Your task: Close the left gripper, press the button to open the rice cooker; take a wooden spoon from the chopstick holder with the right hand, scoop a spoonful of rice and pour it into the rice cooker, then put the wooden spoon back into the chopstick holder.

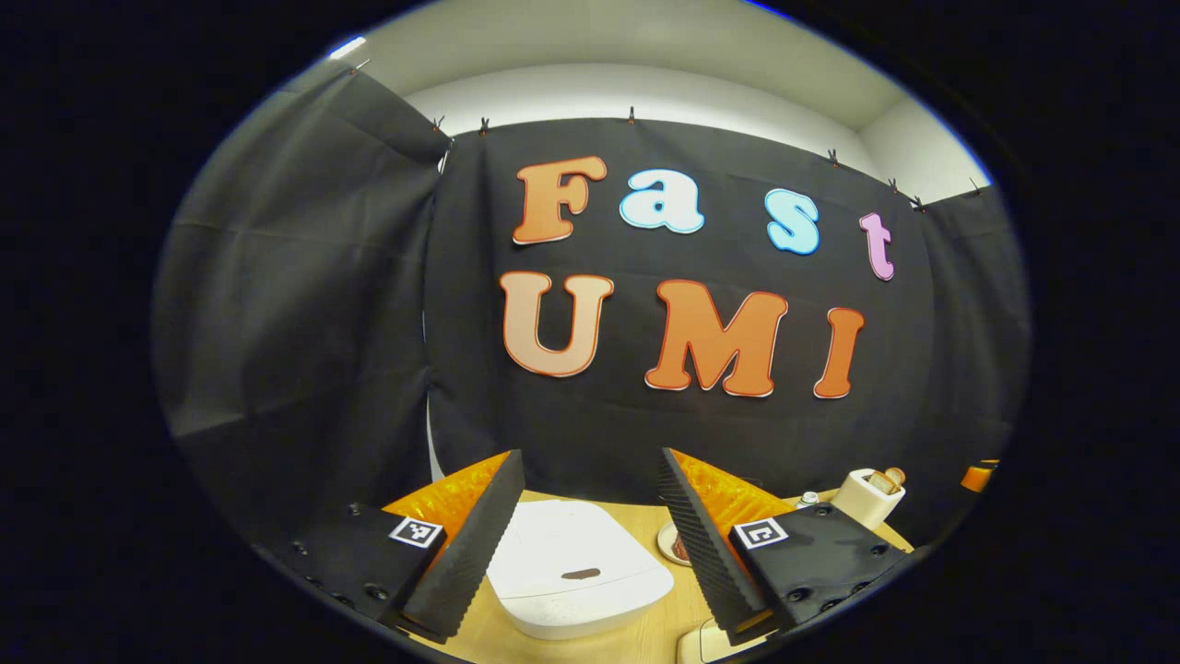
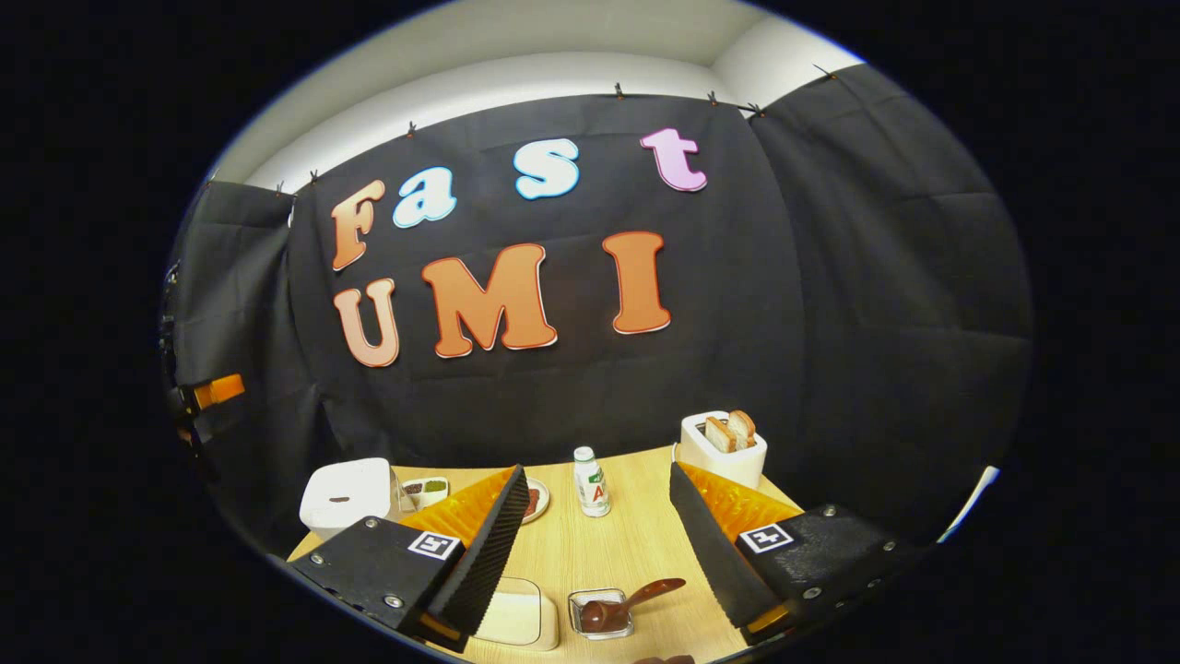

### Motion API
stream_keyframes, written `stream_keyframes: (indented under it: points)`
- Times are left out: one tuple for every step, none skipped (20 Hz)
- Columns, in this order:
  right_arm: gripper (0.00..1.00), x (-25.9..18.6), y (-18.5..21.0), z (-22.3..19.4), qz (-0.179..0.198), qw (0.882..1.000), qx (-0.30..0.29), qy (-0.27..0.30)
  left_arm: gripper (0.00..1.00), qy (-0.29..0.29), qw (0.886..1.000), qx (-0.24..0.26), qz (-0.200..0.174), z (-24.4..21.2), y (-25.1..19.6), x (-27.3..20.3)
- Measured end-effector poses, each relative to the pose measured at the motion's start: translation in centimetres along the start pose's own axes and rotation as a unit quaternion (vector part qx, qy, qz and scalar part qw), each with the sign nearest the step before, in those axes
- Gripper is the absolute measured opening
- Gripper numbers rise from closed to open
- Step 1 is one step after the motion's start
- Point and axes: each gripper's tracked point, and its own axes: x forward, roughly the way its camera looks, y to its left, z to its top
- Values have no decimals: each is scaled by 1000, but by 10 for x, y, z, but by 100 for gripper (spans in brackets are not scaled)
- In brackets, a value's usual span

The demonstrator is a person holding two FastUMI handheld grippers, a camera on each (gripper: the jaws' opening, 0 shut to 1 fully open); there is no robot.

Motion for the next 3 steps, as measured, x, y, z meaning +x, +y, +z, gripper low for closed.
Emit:
stream_keyframes:
  points:
    - [95,-2,3,4,2,1000,-5,-6,100,-6,1000,2,3,6,2,-6]
    - [95,-4,4,6,3,1000,-11,-12,97,-14,1000,2,3,12,2,-10]
    - [95,-4,5,8,3,1000,-16,-16,100,-23,1000,-1,-1,16,2,-14]
